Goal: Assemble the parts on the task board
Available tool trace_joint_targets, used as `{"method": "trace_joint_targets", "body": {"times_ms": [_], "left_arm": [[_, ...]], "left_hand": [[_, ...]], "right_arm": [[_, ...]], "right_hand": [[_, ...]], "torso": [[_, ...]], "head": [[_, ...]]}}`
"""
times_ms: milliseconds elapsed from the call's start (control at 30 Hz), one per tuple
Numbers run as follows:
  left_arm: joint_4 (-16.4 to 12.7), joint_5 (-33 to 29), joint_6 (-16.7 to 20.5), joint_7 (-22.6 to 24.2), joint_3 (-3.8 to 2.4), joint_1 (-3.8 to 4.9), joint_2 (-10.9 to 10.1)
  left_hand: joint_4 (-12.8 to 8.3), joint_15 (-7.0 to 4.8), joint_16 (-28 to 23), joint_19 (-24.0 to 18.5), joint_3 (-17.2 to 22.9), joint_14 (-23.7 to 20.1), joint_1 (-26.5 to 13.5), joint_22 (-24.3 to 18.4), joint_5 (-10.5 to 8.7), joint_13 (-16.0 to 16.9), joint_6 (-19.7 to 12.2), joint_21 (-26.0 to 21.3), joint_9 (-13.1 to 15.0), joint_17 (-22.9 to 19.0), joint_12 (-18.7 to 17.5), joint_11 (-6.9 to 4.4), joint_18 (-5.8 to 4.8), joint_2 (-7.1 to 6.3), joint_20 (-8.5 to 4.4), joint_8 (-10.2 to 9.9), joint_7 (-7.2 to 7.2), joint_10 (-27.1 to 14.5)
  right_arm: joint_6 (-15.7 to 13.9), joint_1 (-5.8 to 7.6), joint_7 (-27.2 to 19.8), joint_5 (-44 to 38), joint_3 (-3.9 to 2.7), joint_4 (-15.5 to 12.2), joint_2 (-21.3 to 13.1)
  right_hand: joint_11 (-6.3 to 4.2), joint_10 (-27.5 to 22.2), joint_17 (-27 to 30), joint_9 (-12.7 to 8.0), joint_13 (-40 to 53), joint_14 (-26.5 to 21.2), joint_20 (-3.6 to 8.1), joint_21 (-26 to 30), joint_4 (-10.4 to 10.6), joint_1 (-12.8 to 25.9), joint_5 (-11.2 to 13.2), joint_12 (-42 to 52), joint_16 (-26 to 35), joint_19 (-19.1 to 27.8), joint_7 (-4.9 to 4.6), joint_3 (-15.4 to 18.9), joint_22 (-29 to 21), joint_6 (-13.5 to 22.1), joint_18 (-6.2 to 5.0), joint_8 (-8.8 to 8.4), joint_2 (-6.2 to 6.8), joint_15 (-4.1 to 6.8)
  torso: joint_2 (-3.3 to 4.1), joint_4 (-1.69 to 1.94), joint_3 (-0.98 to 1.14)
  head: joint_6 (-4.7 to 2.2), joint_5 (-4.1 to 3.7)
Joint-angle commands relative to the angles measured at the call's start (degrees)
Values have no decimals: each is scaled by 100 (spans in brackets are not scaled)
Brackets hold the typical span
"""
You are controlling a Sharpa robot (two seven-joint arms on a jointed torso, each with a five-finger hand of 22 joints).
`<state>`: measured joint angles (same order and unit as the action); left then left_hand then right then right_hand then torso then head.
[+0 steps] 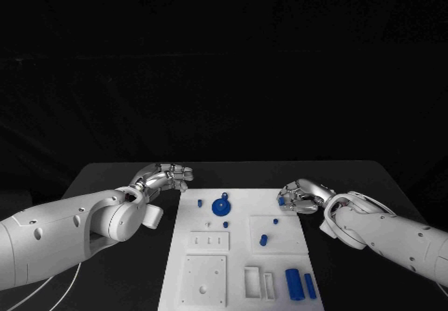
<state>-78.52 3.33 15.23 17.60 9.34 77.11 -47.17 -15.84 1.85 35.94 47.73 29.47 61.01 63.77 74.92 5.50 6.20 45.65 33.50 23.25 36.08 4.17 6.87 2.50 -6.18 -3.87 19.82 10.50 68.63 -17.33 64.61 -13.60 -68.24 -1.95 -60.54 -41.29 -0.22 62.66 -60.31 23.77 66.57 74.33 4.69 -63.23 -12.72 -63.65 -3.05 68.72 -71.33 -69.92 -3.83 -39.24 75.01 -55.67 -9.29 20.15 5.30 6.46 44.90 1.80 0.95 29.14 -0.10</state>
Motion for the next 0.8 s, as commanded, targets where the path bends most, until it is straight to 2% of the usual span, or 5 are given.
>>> {"method": "trace_joint_targets", "body": {"times_ms": [33, 167, 400, 667, 800], "left_arm": [[-32, 111, -134, -21, -4, 8, 6], [-72, 316, -216, -155, -6, 9, -12], [-152, 680, -315, -529, -11, 15, -36], [-295, 810, -110, -901, -11, 88, 75], [-346, 859, -56, -1145, -9, 106, 220]], "left_hand": [[2, -23, -23, -16, 17, -15, -32, 88, 21, 17, 77, 42, 8, 9, 20, 10, 46, 80, -15, 49, -31, 57], [51, -35, -15, -8, -17, 3, -130, 86, 10, 50, 181, 54, 26, 17, 60, -39, 46, 100, -25, 108, -82, 166], [239, -75, 29, 33, -128, 69, -458, 77, -50, 154, 412, 80, 50, 43, 190, -187, 51, 83, -61, 210, -178, 489], [323, -163, 186, 125, -186, 196, -616, 87, -127, 293, 593, 149, 46, 128, 308, -329, 65, 32, -134, 255, -255, 780], [336, -343, 541, 380, -244, 451, -659, 130, -166, 475, 779, 378, 42, 309, 503, -516, 102, 14, -263, 292, -334, 1173]], "right_arm": [[-228, -4, 189, -113, -1, -126, -22], [-302, 20, 474, -351, -3, -405, -120], [-257, 314, 1082, -818, -6, -818, -165], [-278, 536, 2117, -1418, -5, -1340, -97], [-278, 598, 2431, -1418, -4, -1522, -3]], "right_hand": [[-49, 8, -11, 62, 10, 8, 28, -25, -5, 32, 23, 31, 21, -30, -183, -53, 79, -233, -571, 58, 23, 43], [-56, 23, -17, 71, 15, 8, 36, -29, -7, 20, 23, 37, 19, -39, -175, -94, 77, -248, -571, 68, 42, 51], [-67, 35, -24, 85, 12, 9, 48, -30, -21, 3, 23, 35, 19, -54, -164, -166, 70, -277, -571, 85, 96, 61], [-80, 54, -27, 96, 8, 17, 54, -20, -5, -17, 22, 31, 25, -76, -152, -298, 54, -307, -571, 98, 180, 72], [-89, 80, -20, 94, -3, 35, 52, -8, 63, -47, 14, 19, 38, -110, -141, -488, 36, -339, -571, 101, 304, 83]], "torso": [[-5, -7, -1], [-11, -6, -2], [-29, -20, -8], [-146, -49, -15], [-197, -49, -28]], "head": [[-16, -8], [-29, -1], [-80, -17], [-13, 21], [-21, 49]]}}
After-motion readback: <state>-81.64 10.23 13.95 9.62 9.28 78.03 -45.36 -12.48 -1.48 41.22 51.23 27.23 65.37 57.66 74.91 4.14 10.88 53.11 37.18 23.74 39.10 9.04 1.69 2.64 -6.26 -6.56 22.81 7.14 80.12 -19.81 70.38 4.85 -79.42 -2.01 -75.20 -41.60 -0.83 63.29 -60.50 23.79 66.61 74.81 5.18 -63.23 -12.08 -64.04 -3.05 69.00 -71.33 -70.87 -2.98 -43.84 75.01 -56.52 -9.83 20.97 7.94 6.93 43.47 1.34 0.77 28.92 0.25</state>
